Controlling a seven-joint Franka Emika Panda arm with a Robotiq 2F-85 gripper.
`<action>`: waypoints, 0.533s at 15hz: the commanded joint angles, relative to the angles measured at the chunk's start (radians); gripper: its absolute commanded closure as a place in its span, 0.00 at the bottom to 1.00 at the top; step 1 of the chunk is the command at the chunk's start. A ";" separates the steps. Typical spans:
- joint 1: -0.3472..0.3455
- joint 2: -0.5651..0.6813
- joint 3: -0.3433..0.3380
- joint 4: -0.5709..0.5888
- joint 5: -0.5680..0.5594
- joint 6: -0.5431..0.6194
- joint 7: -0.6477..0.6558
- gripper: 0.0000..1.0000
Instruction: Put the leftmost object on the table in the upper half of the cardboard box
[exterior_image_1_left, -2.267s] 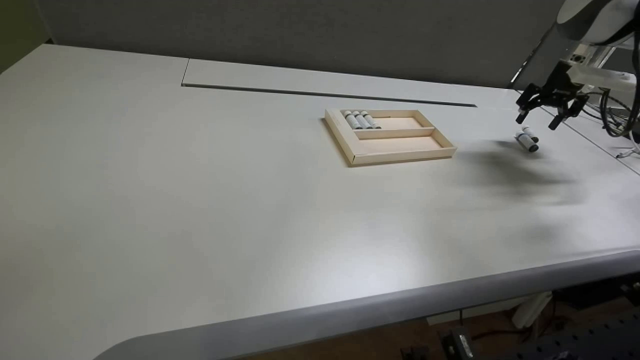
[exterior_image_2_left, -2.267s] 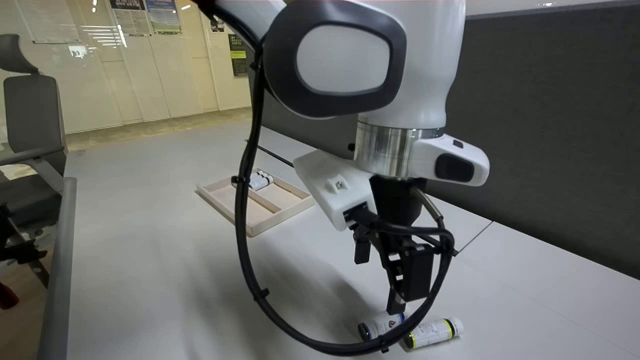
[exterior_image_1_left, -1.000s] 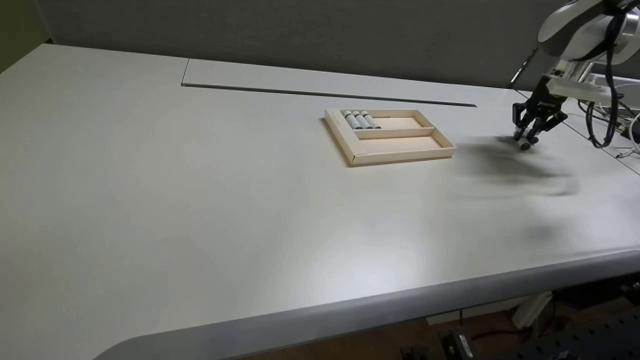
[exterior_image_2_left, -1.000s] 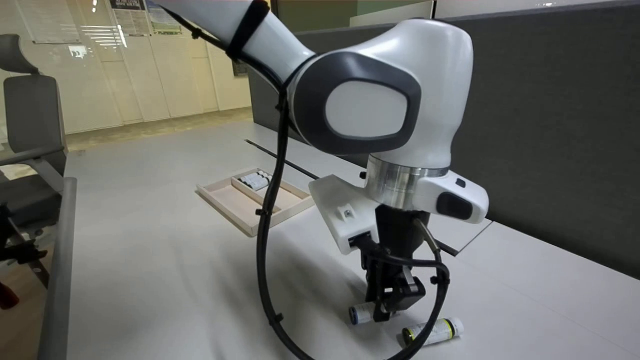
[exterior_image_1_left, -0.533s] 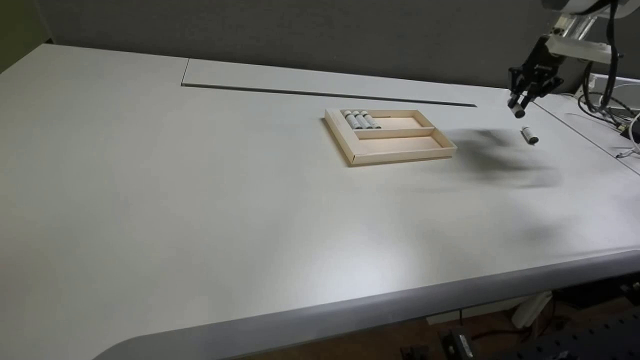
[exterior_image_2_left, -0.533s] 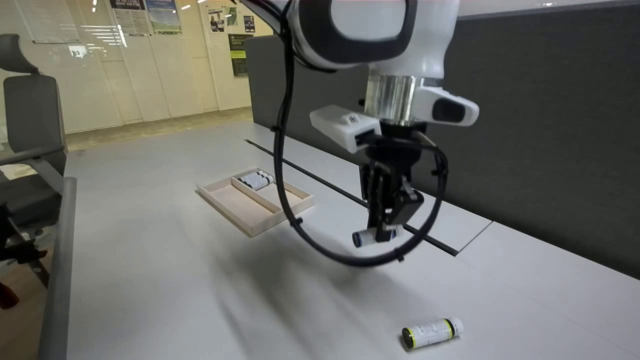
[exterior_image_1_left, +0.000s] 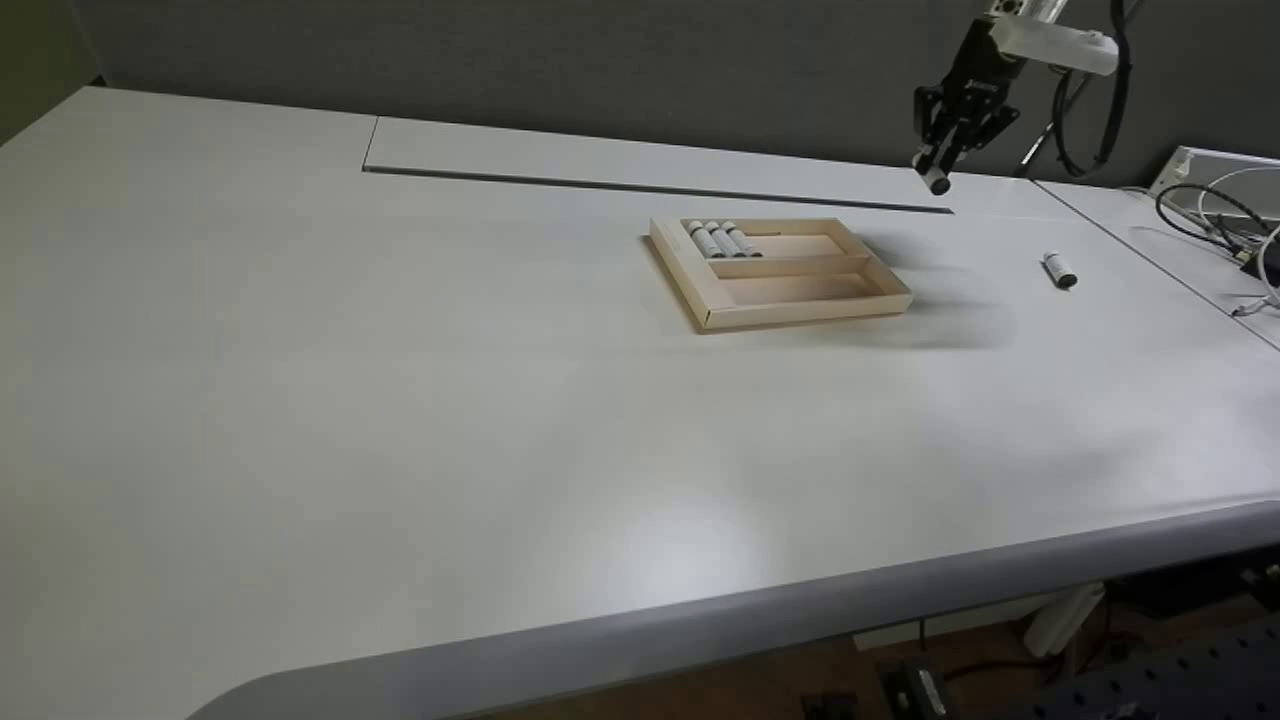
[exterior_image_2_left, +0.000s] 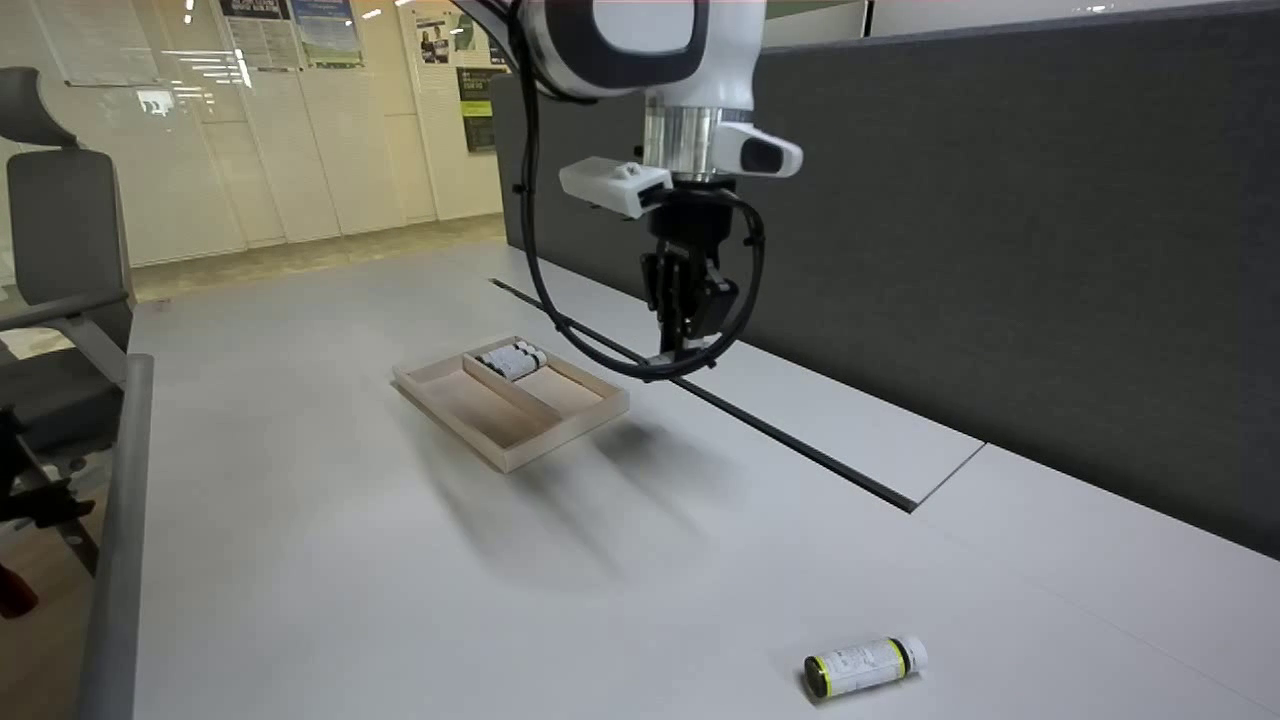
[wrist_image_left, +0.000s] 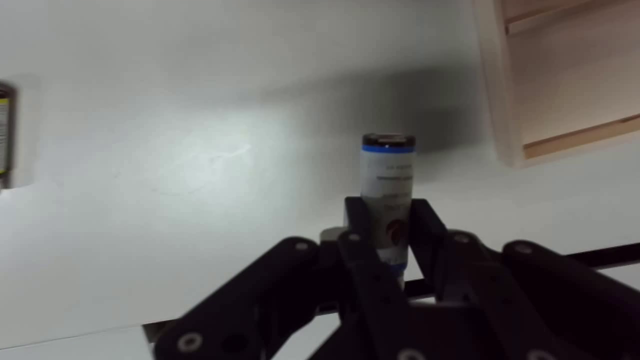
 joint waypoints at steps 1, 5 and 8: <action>0.059 -0.036 0.021 -0.080 -0.019 -0.016 0.044 0.93; 0.119 -0.055 0.042 -0.136 -0.021 -0.056 0.048 0.93; 0.123 -0.006 0.048 -0.088 -0.028 -0.067 0.025 0.73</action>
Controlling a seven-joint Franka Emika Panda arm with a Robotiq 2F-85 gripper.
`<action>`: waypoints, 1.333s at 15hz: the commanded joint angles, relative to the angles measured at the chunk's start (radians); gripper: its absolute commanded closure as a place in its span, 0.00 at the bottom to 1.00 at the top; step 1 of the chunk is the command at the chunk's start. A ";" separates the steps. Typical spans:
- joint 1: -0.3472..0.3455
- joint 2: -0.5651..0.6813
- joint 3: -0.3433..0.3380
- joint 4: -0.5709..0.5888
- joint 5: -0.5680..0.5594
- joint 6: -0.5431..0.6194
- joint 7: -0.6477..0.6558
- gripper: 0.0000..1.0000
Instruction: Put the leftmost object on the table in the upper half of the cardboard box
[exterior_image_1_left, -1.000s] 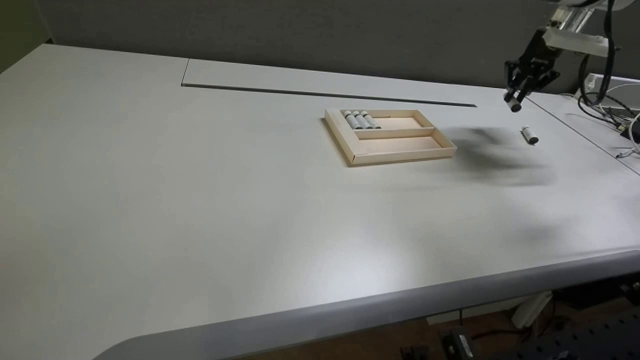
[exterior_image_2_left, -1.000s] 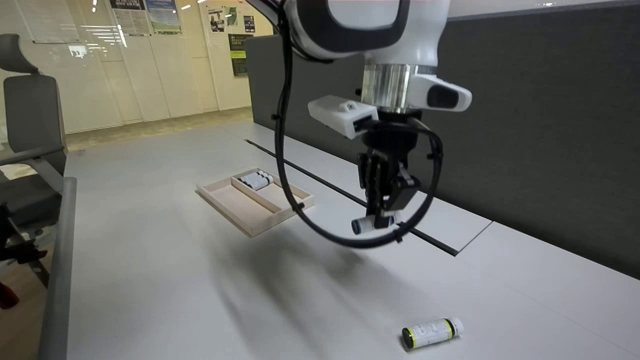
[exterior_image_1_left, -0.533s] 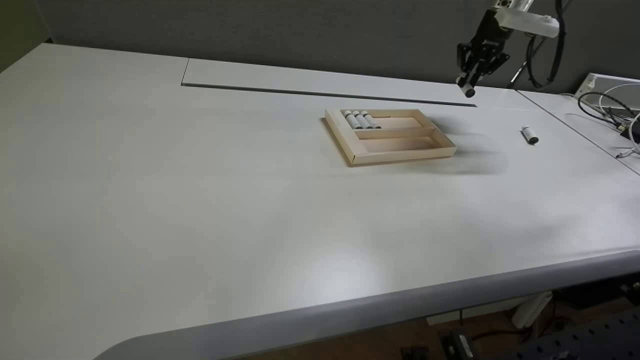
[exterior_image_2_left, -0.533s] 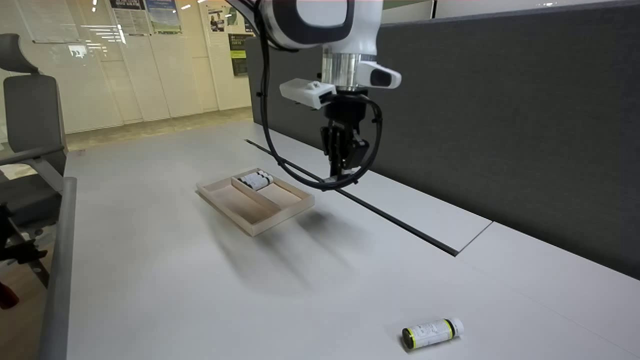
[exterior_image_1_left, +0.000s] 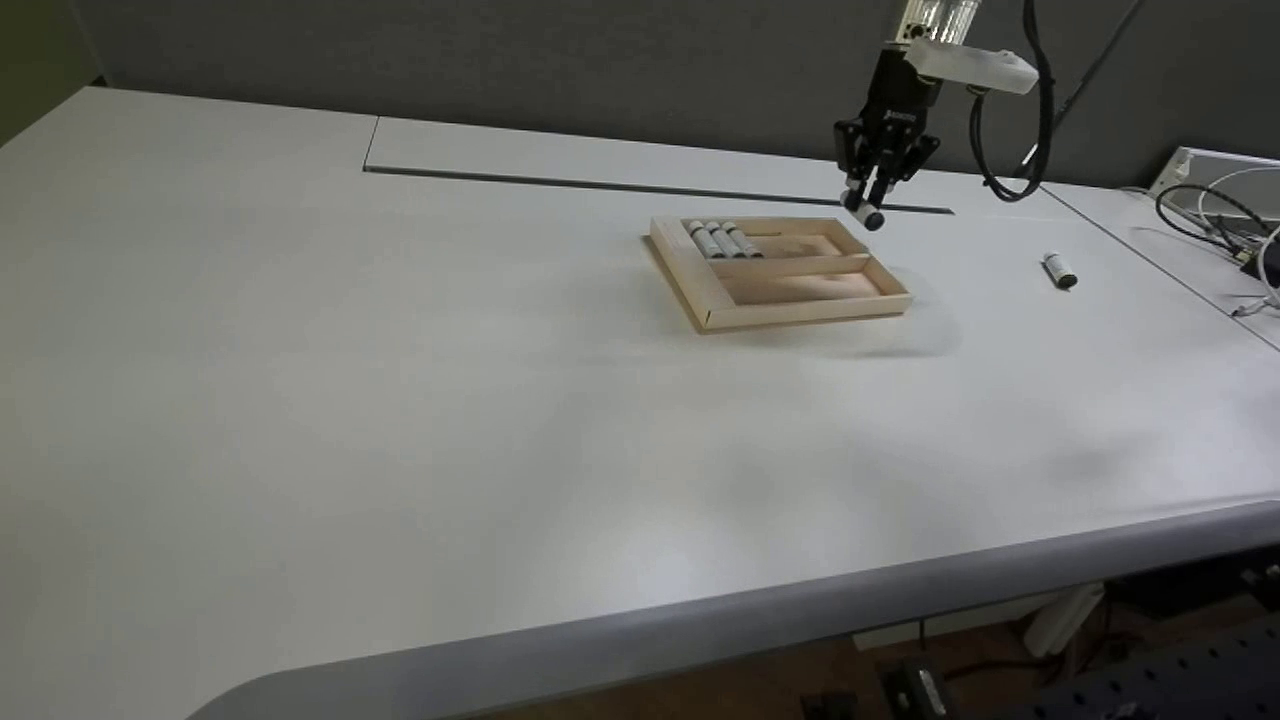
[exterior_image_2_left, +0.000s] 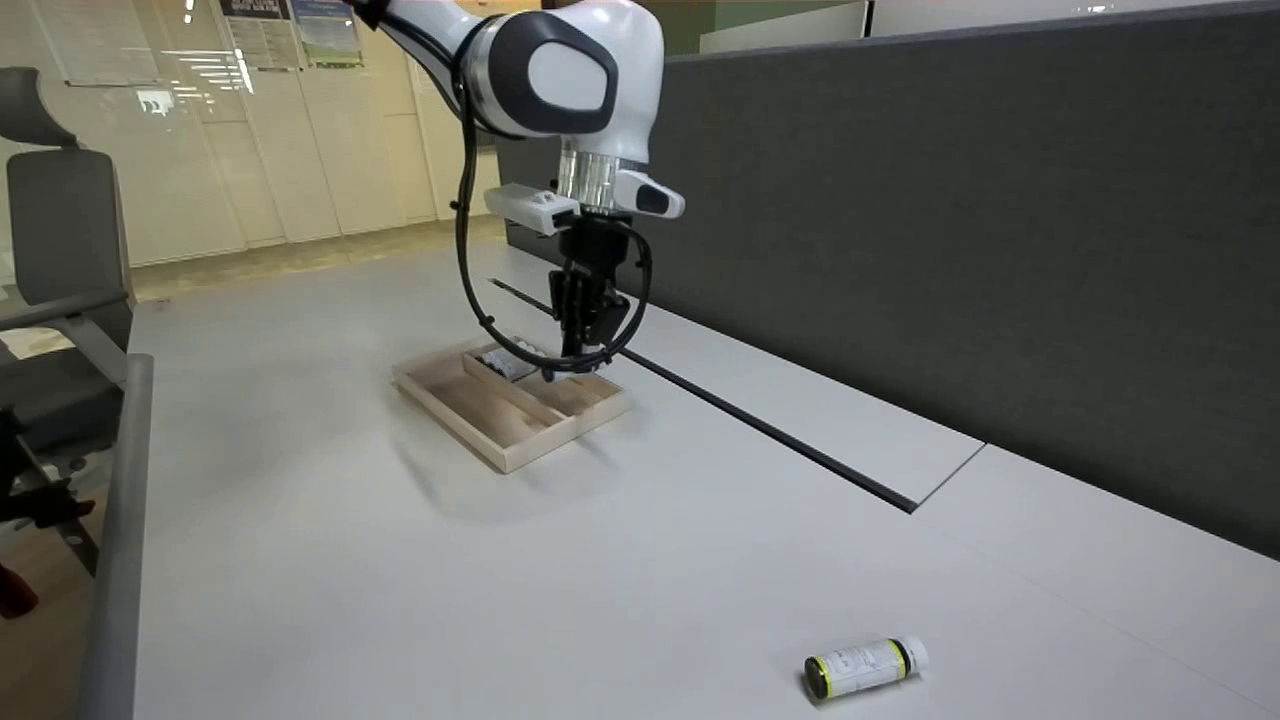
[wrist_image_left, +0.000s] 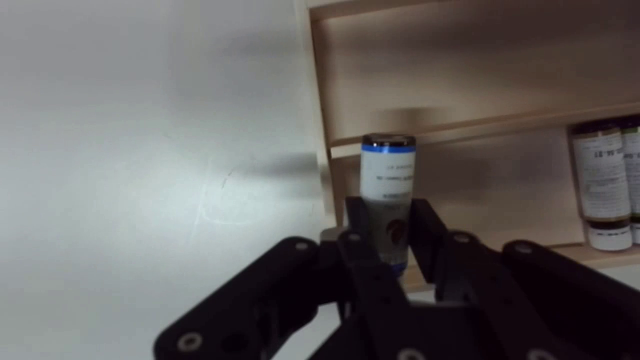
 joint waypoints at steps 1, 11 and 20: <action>-0.005 0.002 0.013 0.004 -0.014 -0.010 0.008 0.73; -0.008 -0.002 0.009 0.002 -0.014 -0.017 0.008 0.93; 0.009 0.081 0.024 0.080 -0.008 -0.022 0.034 0.93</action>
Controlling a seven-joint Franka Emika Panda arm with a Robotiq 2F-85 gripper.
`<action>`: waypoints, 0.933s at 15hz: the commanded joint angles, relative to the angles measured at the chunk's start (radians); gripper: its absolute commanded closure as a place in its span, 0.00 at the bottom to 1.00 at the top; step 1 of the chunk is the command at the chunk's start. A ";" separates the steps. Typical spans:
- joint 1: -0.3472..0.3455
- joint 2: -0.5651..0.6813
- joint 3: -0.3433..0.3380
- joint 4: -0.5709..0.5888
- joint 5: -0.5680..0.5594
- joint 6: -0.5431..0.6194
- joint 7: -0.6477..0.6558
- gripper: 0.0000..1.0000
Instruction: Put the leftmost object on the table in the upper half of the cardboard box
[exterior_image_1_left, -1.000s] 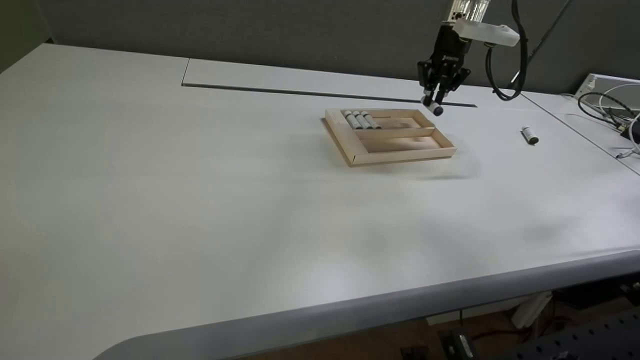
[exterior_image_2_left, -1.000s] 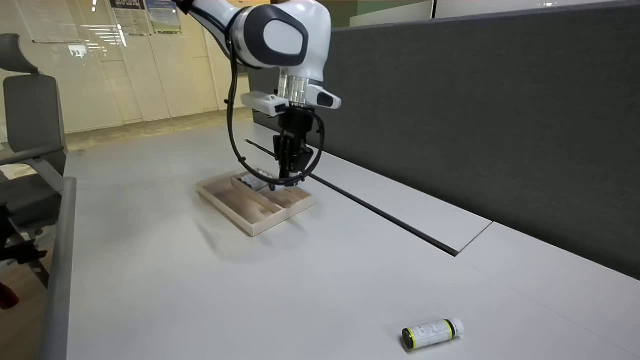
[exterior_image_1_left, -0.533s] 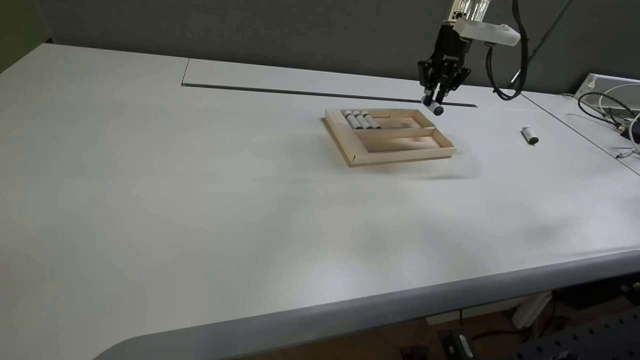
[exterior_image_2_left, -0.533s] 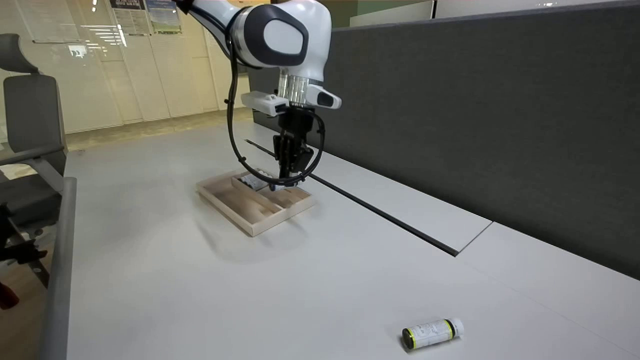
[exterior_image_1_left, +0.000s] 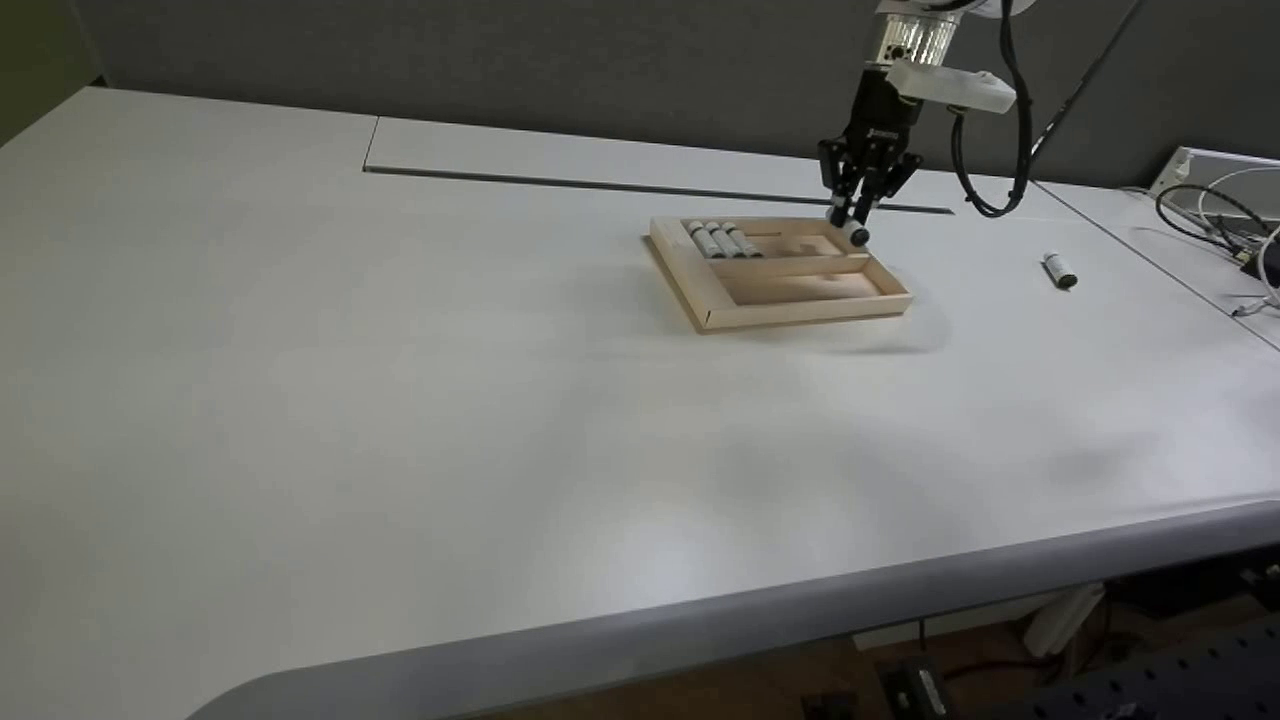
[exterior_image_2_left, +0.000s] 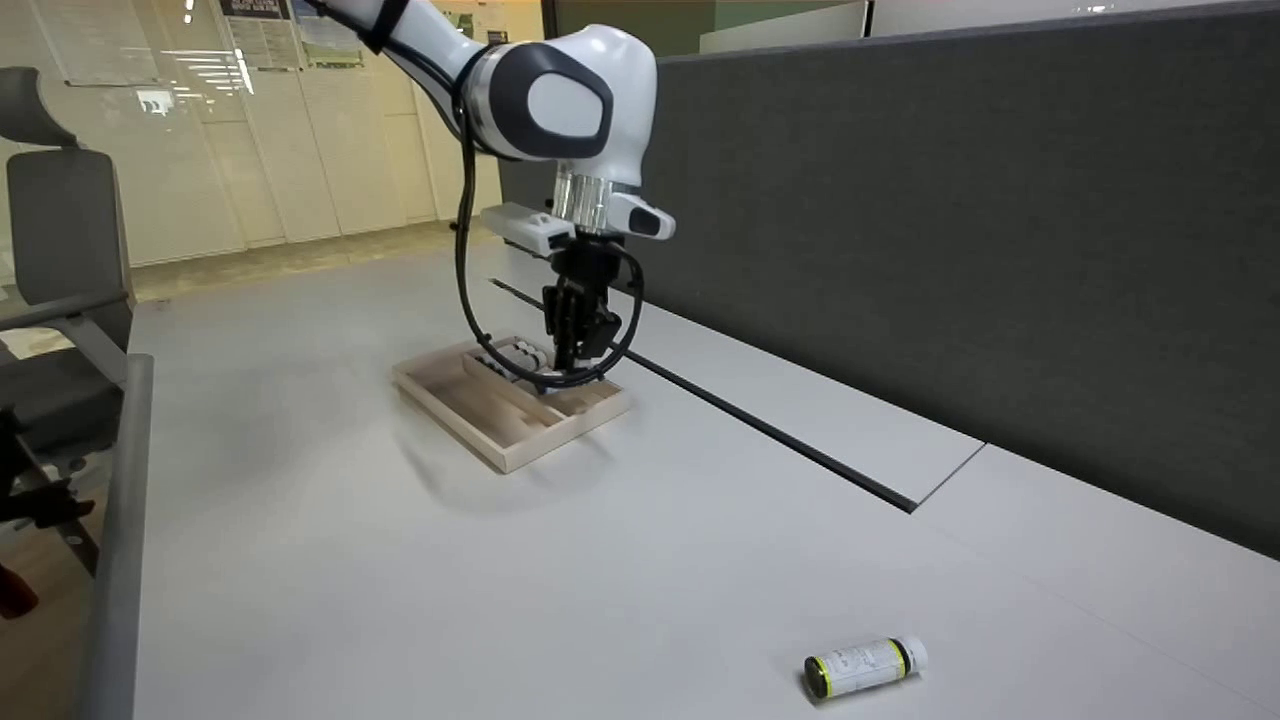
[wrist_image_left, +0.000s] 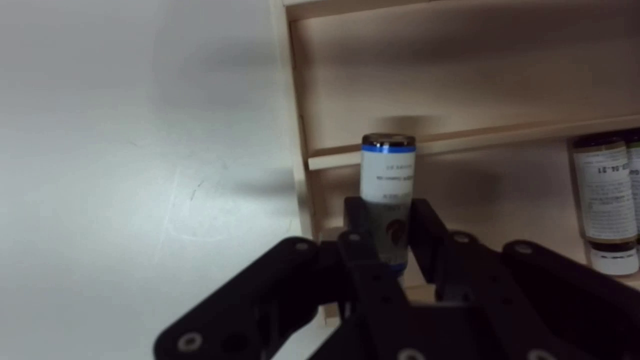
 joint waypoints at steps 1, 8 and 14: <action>0.005 0.045 0.012 0.066 -0.007 -0.023 0.033 0.93; 0.018 0.077 0.030 0.104 -0.004 -0.003 0.027 0.93; 0.036 0.092 0.042 0.127 -0.008 -0.002 0.023 0.93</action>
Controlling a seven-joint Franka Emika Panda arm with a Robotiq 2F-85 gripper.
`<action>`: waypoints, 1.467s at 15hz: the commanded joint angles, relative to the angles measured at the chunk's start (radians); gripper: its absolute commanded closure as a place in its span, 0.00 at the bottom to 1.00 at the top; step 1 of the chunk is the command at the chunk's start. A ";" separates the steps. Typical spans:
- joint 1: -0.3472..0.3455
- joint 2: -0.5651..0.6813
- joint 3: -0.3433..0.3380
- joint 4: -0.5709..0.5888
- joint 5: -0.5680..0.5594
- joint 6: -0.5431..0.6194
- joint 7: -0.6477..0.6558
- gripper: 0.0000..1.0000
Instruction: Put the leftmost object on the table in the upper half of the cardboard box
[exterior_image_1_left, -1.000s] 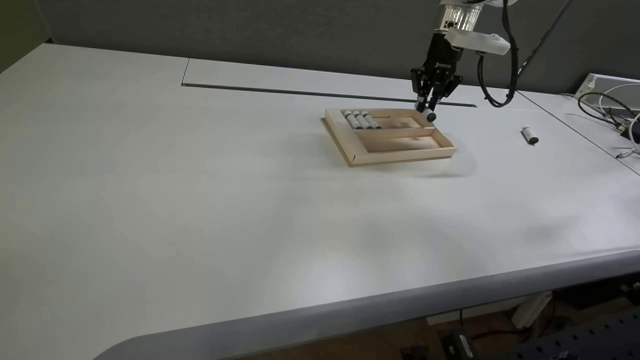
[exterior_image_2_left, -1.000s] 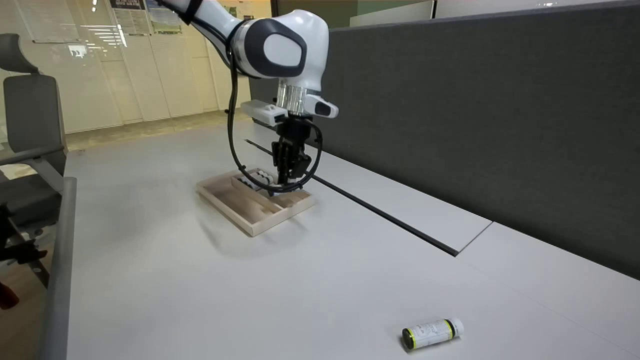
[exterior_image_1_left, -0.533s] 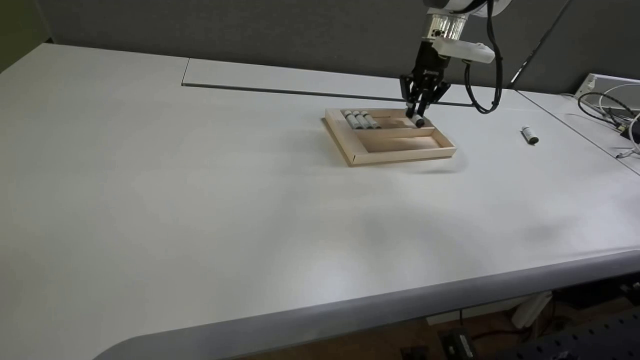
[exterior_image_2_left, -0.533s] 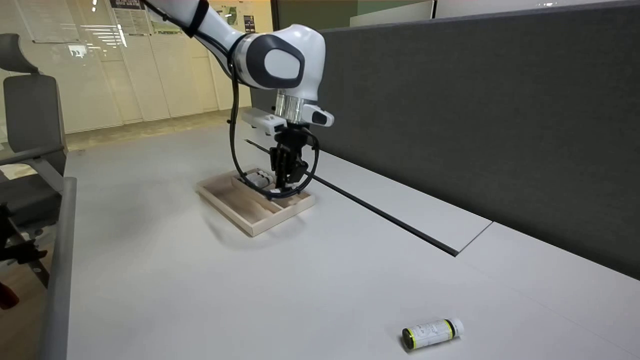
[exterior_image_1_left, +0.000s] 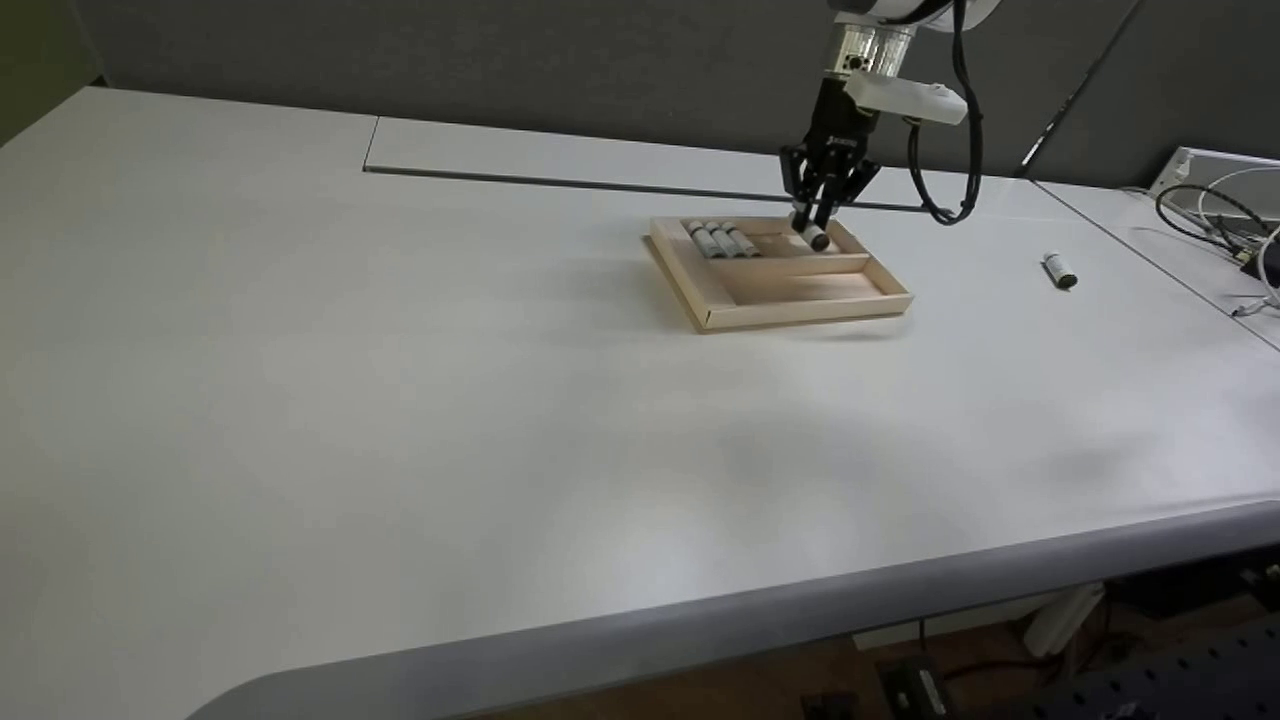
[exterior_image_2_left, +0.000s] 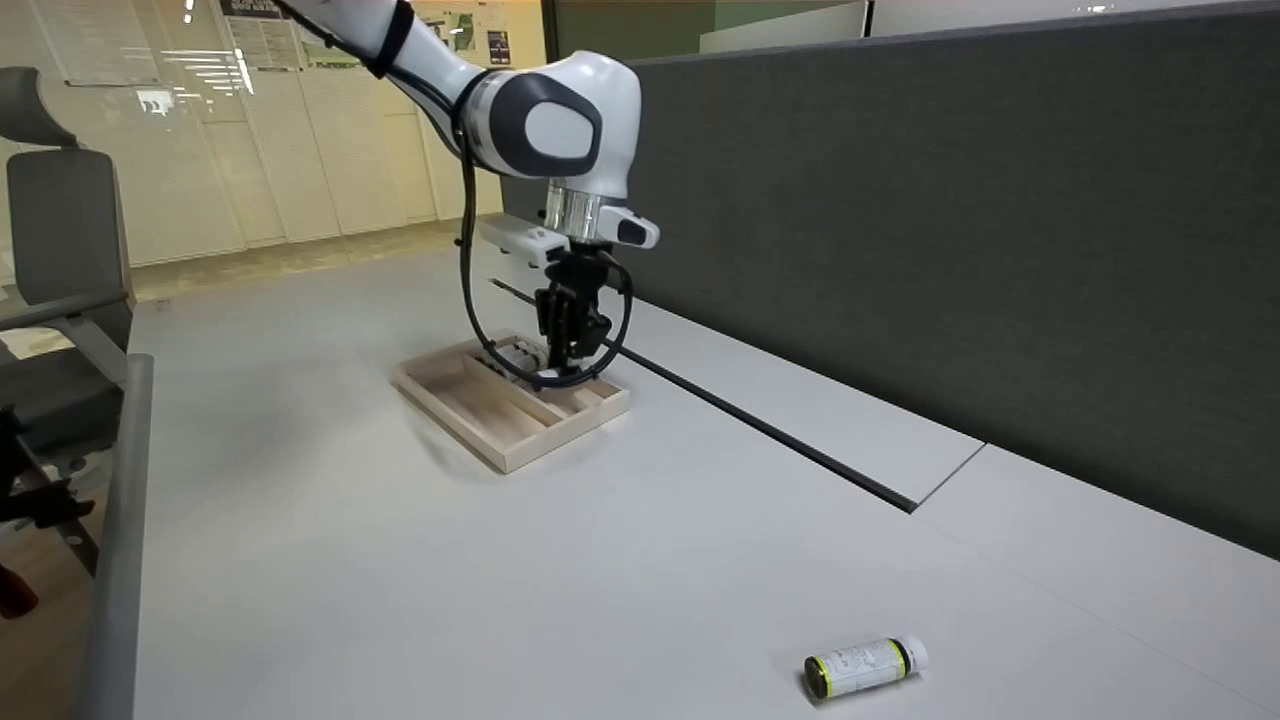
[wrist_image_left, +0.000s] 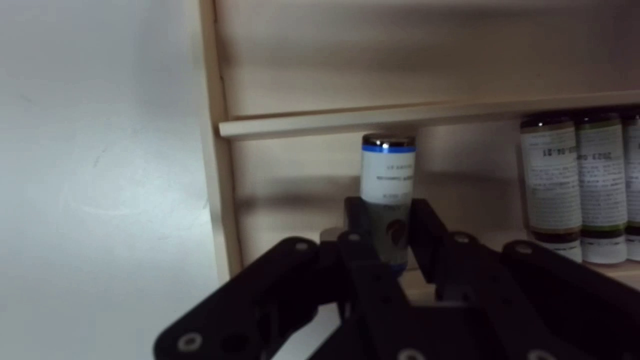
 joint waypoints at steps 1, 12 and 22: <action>0.012 0.025 0.009 0.049 -0.008 -0.011 0.024 0.93; 0.053 0.071 0.032 0.078 -0.007 0.018 0.017 0.93; 0.049 -0.001 0.030 0.028 -0.009 0.042 0.005 0.58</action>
